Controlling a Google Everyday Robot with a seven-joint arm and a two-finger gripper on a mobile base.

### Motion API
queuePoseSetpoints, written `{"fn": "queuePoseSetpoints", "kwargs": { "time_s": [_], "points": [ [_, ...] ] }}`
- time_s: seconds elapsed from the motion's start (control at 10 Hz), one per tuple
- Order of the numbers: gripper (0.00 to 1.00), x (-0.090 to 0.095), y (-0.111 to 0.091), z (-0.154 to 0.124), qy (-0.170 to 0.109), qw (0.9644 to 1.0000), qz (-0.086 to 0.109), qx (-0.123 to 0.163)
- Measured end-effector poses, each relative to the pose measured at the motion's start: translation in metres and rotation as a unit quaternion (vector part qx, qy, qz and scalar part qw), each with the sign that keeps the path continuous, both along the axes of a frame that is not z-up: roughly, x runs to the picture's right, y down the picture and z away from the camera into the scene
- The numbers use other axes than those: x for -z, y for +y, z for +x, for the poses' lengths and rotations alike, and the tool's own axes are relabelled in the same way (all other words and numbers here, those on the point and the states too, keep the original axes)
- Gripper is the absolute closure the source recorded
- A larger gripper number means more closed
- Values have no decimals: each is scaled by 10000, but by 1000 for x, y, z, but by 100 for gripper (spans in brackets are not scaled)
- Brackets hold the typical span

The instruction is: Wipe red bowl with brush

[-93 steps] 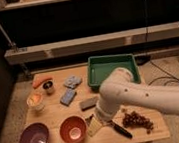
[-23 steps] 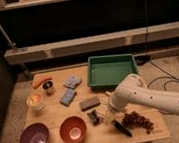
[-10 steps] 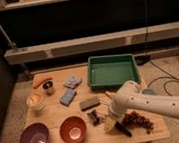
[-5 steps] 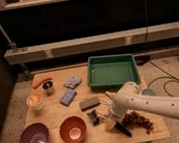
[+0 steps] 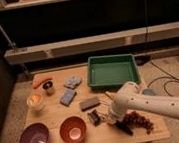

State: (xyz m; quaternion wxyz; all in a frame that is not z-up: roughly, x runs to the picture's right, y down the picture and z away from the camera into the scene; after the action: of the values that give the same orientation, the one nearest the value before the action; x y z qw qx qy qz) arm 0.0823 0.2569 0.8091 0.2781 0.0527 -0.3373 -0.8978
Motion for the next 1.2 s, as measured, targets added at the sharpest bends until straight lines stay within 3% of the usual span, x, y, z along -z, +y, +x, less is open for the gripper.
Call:
{"fn": "queuePoseSetpoints", "kwargs": {
  "time_s": [0.2, 0.6, 0.9, 1.2],
  "points": [
    [100, 2, 0, 1, 67, 10000, -53, -12],
    [100, 40, -48, -5, 511, 9982, 79, -319],
    [100, 60, -75, 1, 1073, 9929, 205, -475],
    [100, 77, -86, -14, 1388, 9885, 528, -267]
  ]
}}
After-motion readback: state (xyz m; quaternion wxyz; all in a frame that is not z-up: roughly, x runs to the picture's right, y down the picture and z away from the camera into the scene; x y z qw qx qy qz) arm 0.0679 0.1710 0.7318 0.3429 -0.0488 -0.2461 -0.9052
